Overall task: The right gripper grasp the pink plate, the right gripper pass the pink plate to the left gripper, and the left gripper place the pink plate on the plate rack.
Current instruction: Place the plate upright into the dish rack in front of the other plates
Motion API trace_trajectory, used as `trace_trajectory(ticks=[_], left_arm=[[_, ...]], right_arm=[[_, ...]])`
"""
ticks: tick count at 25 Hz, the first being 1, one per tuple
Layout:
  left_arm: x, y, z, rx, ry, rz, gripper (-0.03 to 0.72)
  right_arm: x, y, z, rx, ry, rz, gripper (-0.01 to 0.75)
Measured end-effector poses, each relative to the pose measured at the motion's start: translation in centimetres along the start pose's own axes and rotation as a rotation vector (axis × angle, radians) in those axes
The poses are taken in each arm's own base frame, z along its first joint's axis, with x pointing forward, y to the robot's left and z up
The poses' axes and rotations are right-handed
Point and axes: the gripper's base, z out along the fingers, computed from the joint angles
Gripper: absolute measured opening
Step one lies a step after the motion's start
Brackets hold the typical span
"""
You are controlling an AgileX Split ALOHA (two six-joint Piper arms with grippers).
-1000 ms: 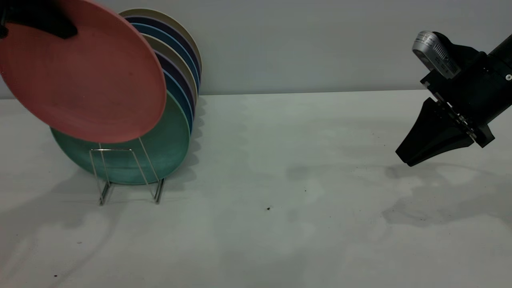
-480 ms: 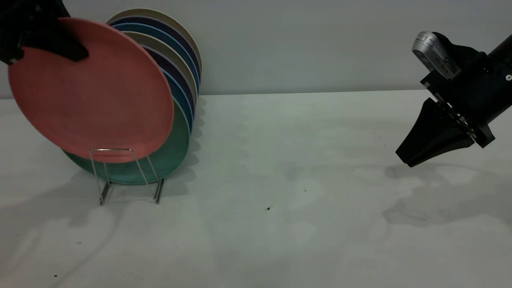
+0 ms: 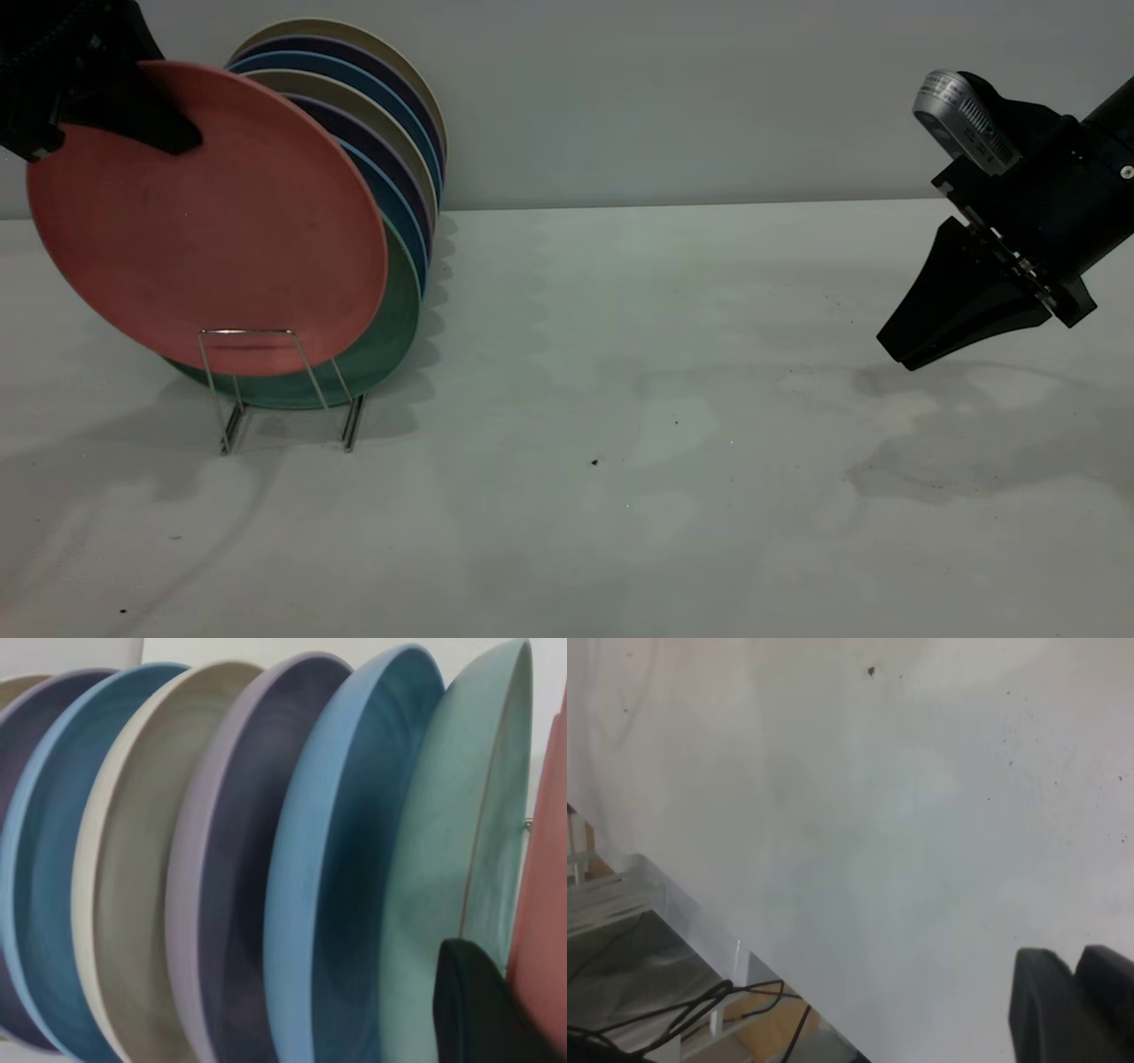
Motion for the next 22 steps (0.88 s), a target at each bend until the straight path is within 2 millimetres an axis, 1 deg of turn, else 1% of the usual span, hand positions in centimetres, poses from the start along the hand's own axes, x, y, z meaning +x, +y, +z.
trace_trajectory(ticks=[3, 7, 10, 13, 17, 22], left_arm=[[0.0, 0.1, 0.0, -0.007, 0.002, 0.0, 0.195], [0.0, 0.1, 0.0, -0.009, 0.002, -0.002, 0.331], [0.0, 0.1, 0.0, -0.011, 0.003, -0.002, 0.381], [0.0, -0.1, 0.0, 0.008, -0.002, -0.001, 0.392], [0.0, -0.8, 0.0, 0.087, -0.002, 0.024, 0.393], [0.5, -1.6, -0.2, 0.183, 0.054, 0.006, 0.393]], right_arm=[[0.0, 0.0, 0.0, 0.002, 0.002, -0.002, 0.065], [0.0, 0.0, 0.0, 0.003, 0.003, -0.002, 0.065], [0.0, 0.0, 0.0, 0.003, 0.004, -0.003, 0.065], [0.0, 0.0, 0.0, 0.004, 0.004, -0.003, 0.068], [0.0, 0.0, 0.0, 0.005, 0.004, -0.003, 0.068], [0.0, 0.0, 0.0, 0.005, 0.005, -0.004, 0.068]])
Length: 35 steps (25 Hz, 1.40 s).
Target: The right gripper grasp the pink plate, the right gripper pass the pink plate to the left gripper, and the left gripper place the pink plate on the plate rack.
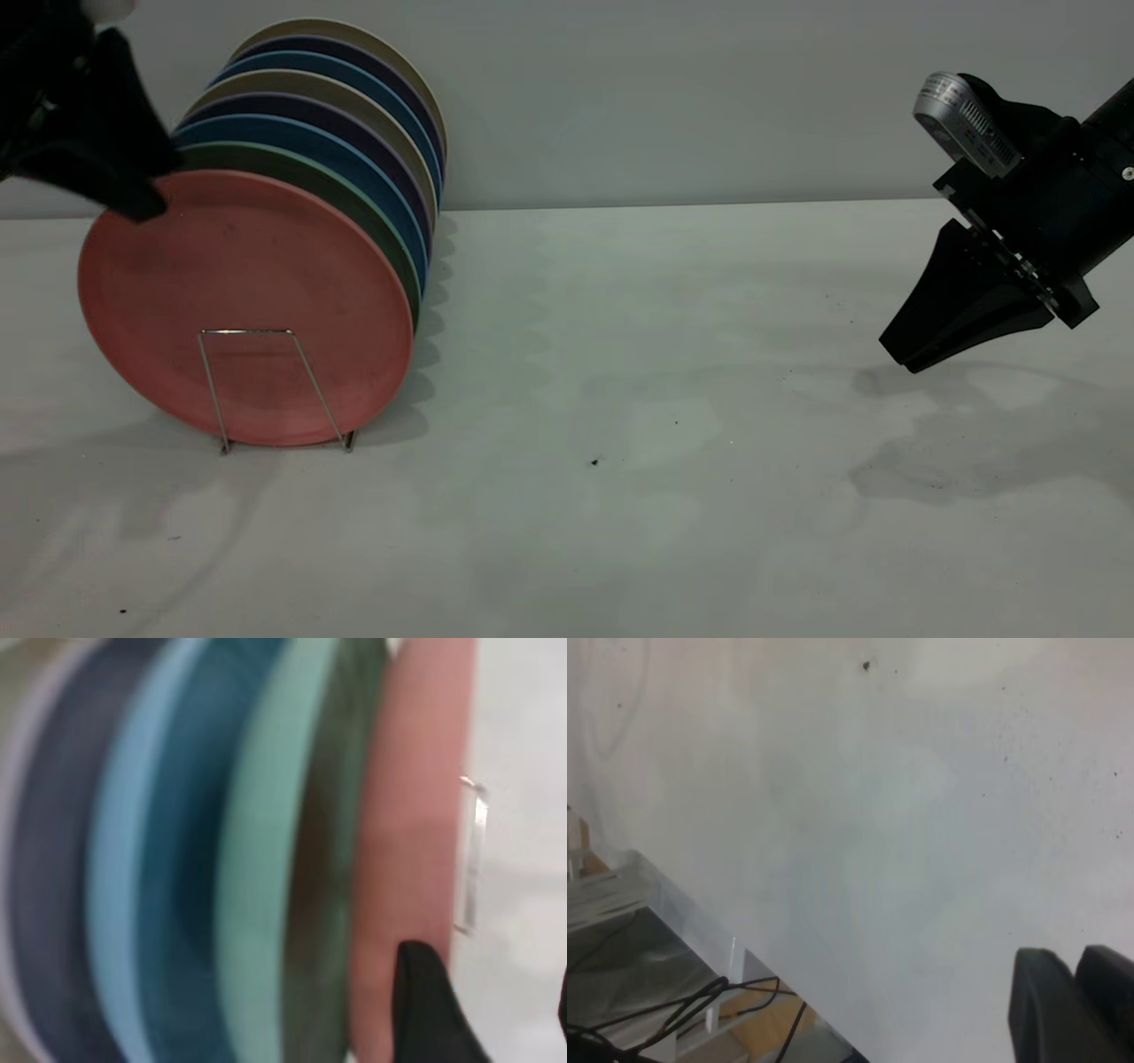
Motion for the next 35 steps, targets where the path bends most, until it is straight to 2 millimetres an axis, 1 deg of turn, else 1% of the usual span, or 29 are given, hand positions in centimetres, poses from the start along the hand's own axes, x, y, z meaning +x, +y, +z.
trace_trajectory(ticks=[4, 7, 9, 12, 15, 18, 19, 21, 25, 27, 29, 31, 32, 35], left_arm=[[0.0, -0.4, -0.5, 0.049, 0.018, -0.099, 0.393], [-0.4, -0.6, -1.6, 0.051, 0.017, -0.241, 0.393], [-0.8, -0.3, -2.9, -0.003, 0.011, -0.331, 0.393], [-1.2, 0.5, -5.0, -0.149, -0.012, -0.486, 0.393], [-1.4, 0.8, -7.5, -0.244, -0.066, -0.727, 0.393], [-1.1, 0.3, -10.0, -0.258, -0.112, -1.053, 0.393], [-1.0, 0.0, -10.8, -0.255, -0.107, -1.129, 0.393], [-0.6, -1.0, -11.9, -0.242, -0.034, -1.251, 0.393], [0.7, -2.9, -13.4, -0.256, 0.206, -1.349, 0.393], [1.1, -3.8, -14.2, -0.275, 0.274, -1.369, 0.393], [1.1, -5.0, -14.7, -0.292, 0.271, -1.377, 0.393], [0.9, -6.7, -15.5, -0.315, 0.234, -1.374, 0.393], [0.8, -7.5, -15.8, -0.325, 0.214, -1.372, 0.393], [0.7, -11.0, -16.8, -0.36, 0.174, -1.364, 0.393]], right_arm=[[0.0, 0.0, 0.0, 0.0, 0.0, 0.0, 0.068], [0.0, 0.0, 0.0, 0.001, -0.001, 0.0, 0.068], [0.0, 0.0, 0.0, 0.004, -0.004, 0.0, 0.068], [-0.1, -0.2, 0.0, 0.021, -0.014, -0.002, 0.068], [-0.1, -0.3, 0.0, 0.037, -0.007, -0.002, 0.068], [0.1, 0.4, 0.2, 0.098, 0.042, -0.011, 0.068], [0.2, 0.9, 0.1, 0.144, 0.063, -0.025, 0.068], [0.1, 2.7, 0.2, 0.258, 0.101, -0.072, 0.068], [0.3, 7.4, -0.9, 0.555, 0.126, -0.166, 0.068], [0.7, 9.4, -2.1, 0.687, 0.116, -0.185, 0.068], [1.3, 11.4, -3.9, 0.793, 0.099, -0.199, 0.07], [2.2, 13.0, -5.9, 0.84, 0.086, -0.178, 0.078], [3.0, 13.8, -7.1, 0.848, 0.078, -0.17, 0.082], [6.0, 16.2, -10.3, 0.844, 0.033, -0.167, 0.1]])
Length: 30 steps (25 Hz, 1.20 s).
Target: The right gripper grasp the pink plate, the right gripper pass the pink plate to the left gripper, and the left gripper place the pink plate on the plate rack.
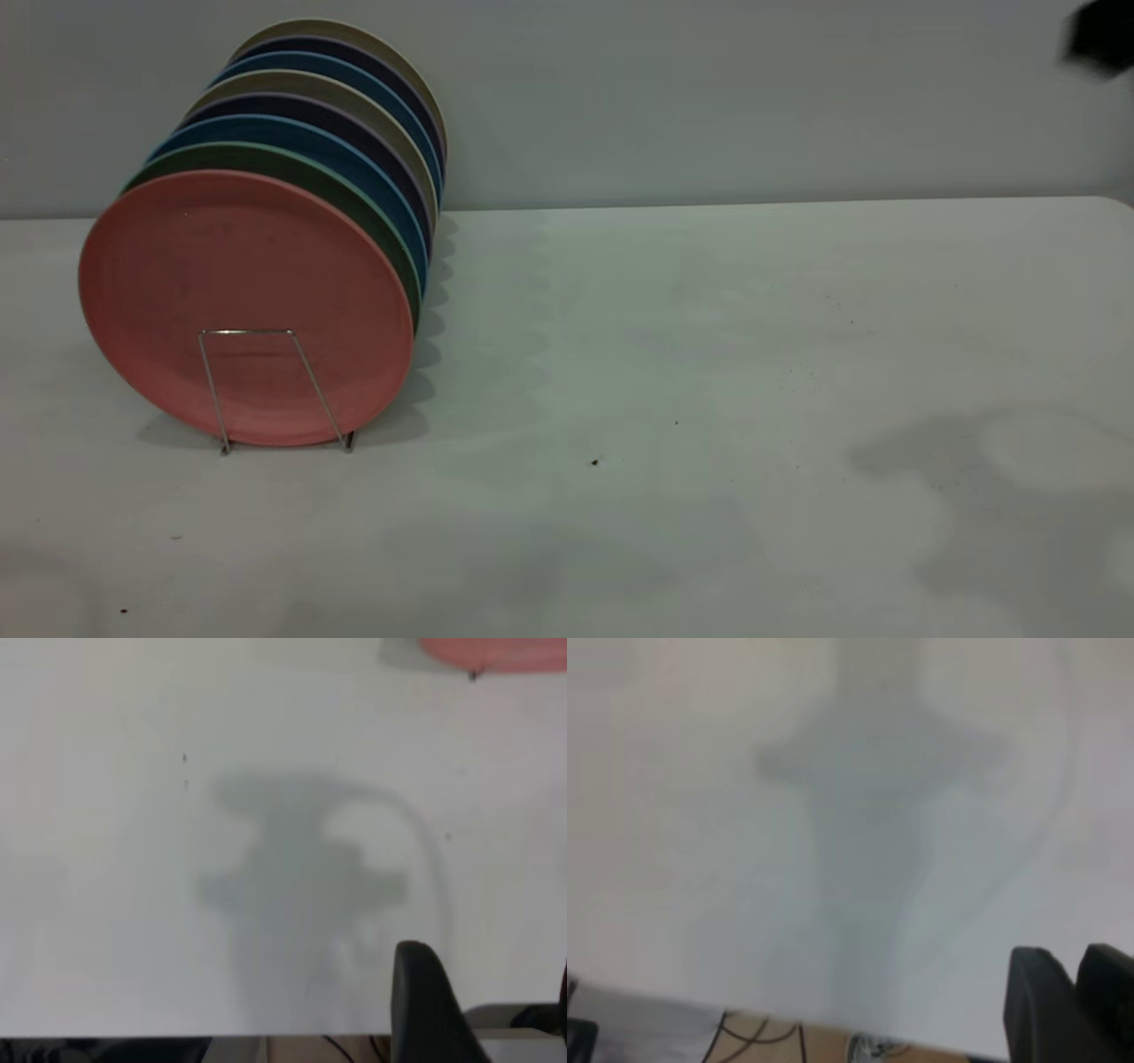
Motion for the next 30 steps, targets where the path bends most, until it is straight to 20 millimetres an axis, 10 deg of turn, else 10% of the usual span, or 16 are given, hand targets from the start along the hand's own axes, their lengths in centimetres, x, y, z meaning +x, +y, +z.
trace_trajectory(ticks=[8, 14, 20, 30], left_arm=[[7.4, -1.0, -2.5, 0.025, -0.122, -0.024, 0.393], [11.7, -1.5, -3.2, 0.04, -0.158, -0.032, 0.404], [15.4, -2.2, -3.0, 0.081, -0.195, -0.023, 0.416], [20.0, -2.7, -5.6, 0.067, -0.384, 0.009, 0.416]], right_arm=[[11.4, 0.6, -8.8, -0.099, -0.283, 0.014, 0.25], [19.3, 0.9, -11.3, -0.097, -0.503, 0.032, 0.416], [24.5, 1.6, -8.8, -0.095, -0.575, 0.017, 0.467], [26.5, 2.7, -2.4, -0.108, -0.558, 0.001, 0.469]])
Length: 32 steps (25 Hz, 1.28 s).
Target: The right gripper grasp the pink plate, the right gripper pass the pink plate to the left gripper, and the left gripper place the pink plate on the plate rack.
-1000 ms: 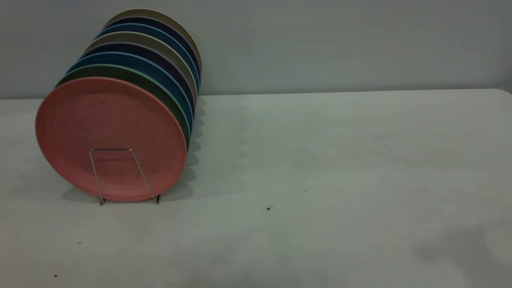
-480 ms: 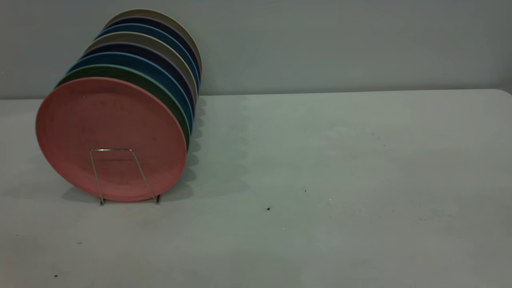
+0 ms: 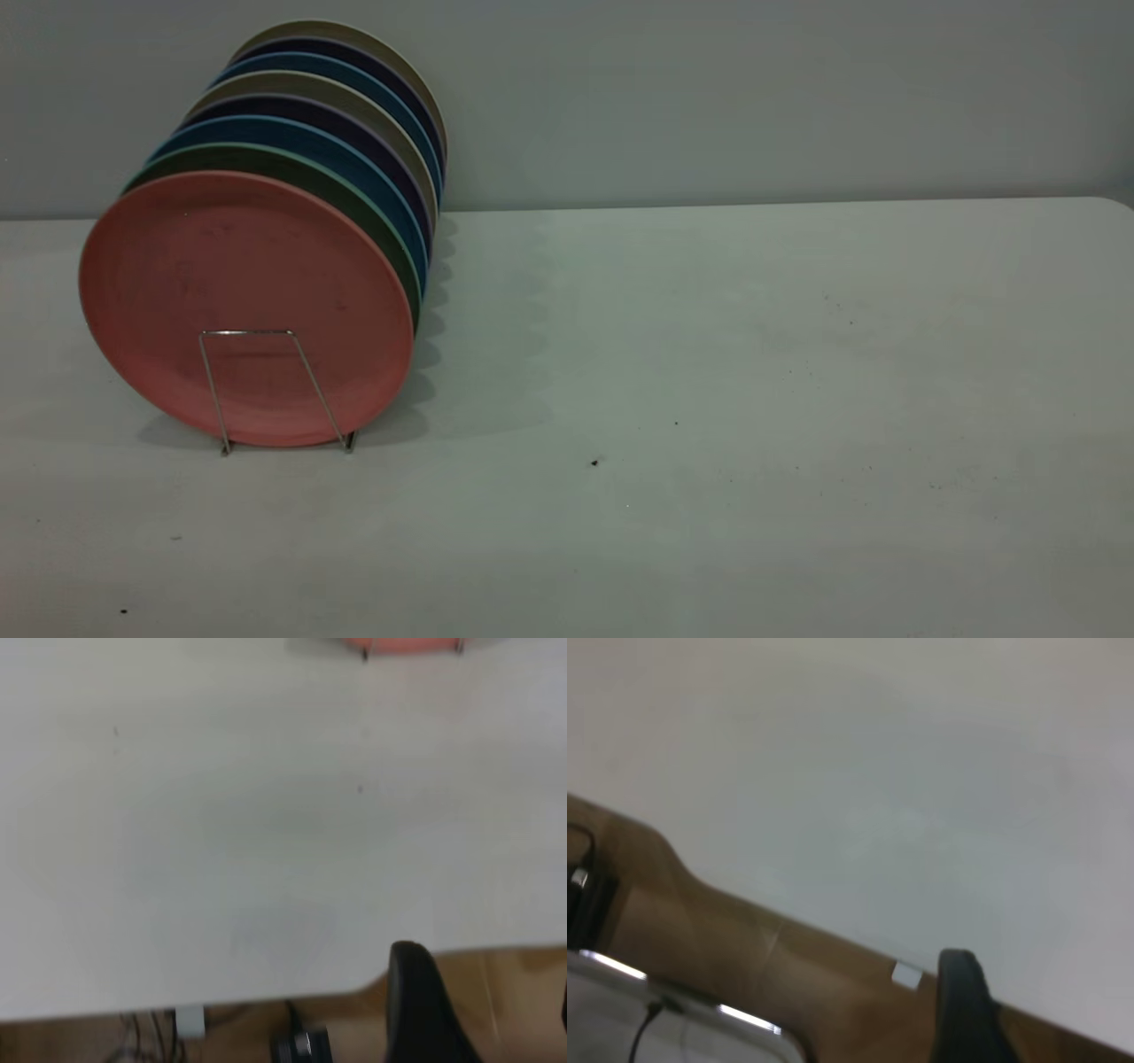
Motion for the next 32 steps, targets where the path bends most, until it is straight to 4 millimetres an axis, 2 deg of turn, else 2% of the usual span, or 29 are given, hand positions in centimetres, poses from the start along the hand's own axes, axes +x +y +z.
trace_trajectory(ticks=[6, 23, 32], left_arm=[[1.2, 0.0, -0.8, -0.027, -0.11, 0.039, 0.416], [1.2, 0.0, -0.9, -0.028, -0.117, 0.044, 0.414], [1.5, 0.0, -1.2, 0.032, -0.147, 0.092, 0.414]], right_arm=[[0.0, 0.0, 0.0, 0.002, -0.017, 0.0, 0.469], [0.1, 0.0, -0.1, 0.003, -0.028, 0.0, 0.469], [2.3, 0.3, -2.5, 0.114, -0.257, 0.085, 0.47]])
